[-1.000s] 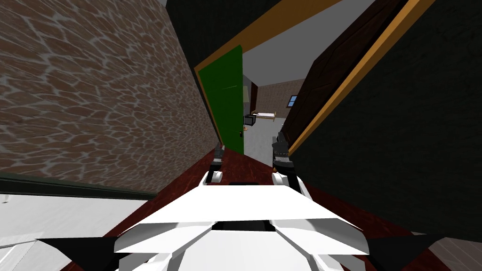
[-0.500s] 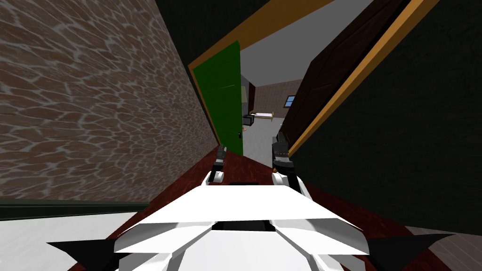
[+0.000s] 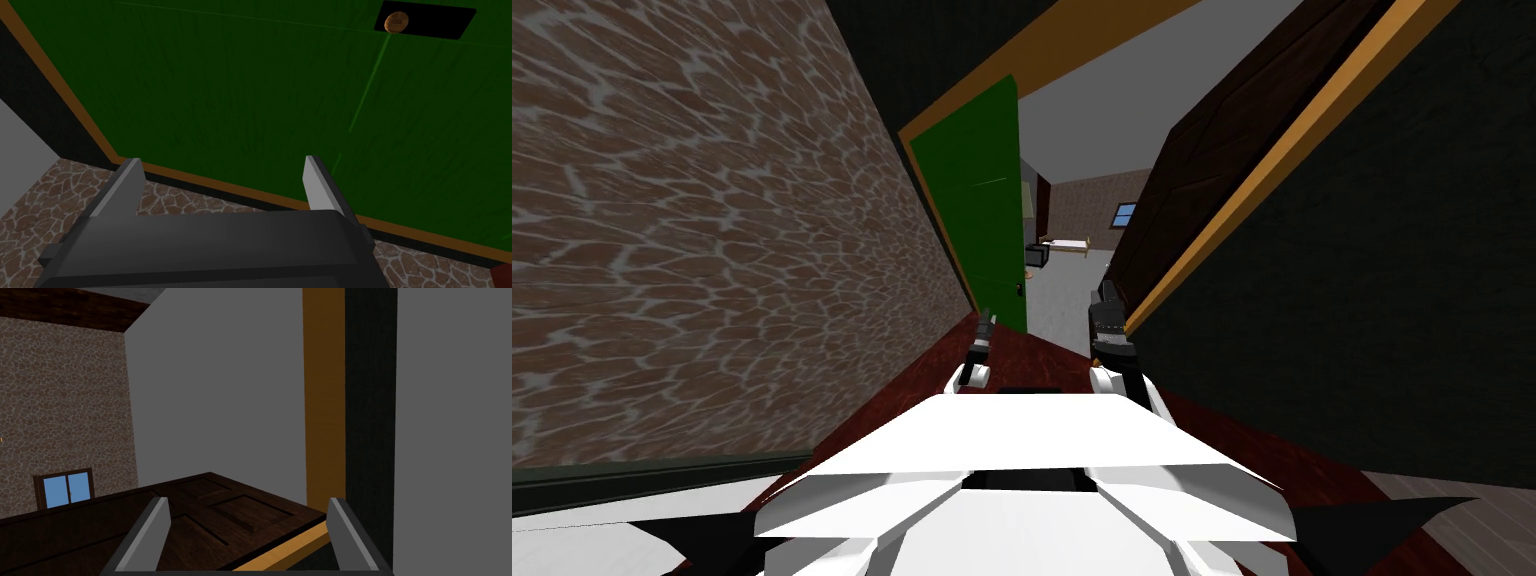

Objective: Push the door open

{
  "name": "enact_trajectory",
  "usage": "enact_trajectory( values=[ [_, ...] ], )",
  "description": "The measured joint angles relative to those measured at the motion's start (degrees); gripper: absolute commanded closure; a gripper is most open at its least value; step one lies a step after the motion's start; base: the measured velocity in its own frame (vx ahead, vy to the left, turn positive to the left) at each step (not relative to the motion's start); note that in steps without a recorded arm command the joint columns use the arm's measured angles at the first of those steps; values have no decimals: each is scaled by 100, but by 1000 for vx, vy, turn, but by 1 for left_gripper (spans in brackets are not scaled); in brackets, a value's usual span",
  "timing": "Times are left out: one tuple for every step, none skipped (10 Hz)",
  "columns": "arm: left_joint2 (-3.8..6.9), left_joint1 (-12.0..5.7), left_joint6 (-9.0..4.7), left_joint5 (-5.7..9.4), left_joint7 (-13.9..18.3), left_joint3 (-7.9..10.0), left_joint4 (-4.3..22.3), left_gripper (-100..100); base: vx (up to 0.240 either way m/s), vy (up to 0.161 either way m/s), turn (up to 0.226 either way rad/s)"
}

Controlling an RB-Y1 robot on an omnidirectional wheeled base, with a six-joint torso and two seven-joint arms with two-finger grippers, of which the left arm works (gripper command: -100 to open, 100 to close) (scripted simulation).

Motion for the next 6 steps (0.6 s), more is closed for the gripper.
enact_trajectory(
  values=[
    [-21,-105,-18,8,-19,-18,180,-100,89,36,-77],
    [-10,-162,-43,21,-22,-40,328,-100,99,26,-81],
    [-1,-214,-69,33,-21,-63,467,-100,98,30,-75],
    [14,-282,-117,48,-15,-81,641,-100,104,39,-66],
    [28,-332,-159,62,-9,-102,790,-100,99,42,-80],
    [24,-424,-194,74,-14,-118,978,-100,98,30,-77]
  ],
)
